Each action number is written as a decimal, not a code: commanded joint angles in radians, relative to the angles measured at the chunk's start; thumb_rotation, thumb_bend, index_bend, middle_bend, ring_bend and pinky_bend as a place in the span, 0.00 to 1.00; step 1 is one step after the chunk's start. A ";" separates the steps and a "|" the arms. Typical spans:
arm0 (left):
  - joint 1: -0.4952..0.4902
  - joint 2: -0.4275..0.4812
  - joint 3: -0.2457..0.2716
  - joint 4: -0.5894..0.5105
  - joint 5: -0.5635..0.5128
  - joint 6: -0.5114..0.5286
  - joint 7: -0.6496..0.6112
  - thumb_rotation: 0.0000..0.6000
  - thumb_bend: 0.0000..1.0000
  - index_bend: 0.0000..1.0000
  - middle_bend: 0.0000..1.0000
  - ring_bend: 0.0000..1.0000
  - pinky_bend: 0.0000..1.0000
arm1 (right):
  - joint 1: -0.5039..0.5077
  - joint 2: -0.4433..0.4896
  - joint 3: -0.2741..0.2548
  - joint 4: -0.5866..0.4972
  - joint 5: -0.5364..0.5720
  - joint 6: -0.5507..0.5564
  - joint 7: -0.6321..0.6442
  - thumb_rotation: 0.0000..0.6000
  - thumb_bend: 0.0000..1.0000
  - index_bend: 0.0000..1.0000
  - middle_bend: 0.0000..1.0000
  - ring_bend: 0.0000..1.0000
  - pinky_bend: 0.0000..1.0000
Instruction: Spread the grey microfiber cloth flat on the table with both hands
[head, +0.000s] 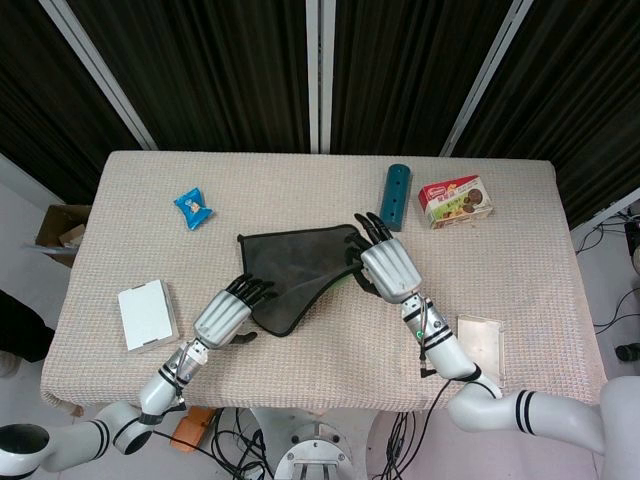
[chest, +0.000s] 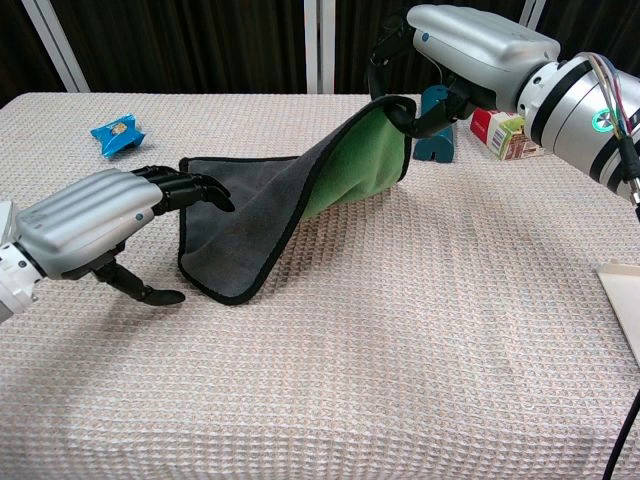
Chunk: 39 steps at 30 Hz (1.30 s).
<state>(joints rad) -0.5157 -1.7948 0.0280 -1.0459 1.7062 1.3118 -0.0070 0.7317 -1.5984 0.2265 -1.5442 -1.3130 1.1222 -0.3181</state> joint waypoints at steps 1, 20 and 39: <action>-0.001 -0.012 -0.004 0.016 -0.005 0.002 -0.006 1.00 0.09 0.24 0.17 0.17 0.16 | 0.000 -0.001 0.000 0.002 0.000 0.000 0.000 1.00 0.50 0.74 0.29 0.01 0.02; -0.085 -0.241 -0.060 0.332 -0.001 0.064 -0.163 1.00 0.10 0.30 0.22 0.19 0.17 | 0.018 -0.004 0.035 0.015 0.044 -0.020 0.030 1.00 0.49 0.74 0.29 0.01 0.02; -0.015 -0.341 -0.034 0.452 -0.008 0.257 -0.526 1.00 0.20 0.44 0.27 0.22 0.19 | 0.048 -0.030 0.048 0.038 0.070 -0.042 0.027 1.00 0.49 0.74 0.29 0.01 0.02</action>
<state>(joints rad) -0.5270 -2.1296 -0.0056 -0.6014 1.7037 1.5798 -0.5306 0.7790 -1.6278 0.2737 -1.5062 -1.2436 1.0802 -0.2906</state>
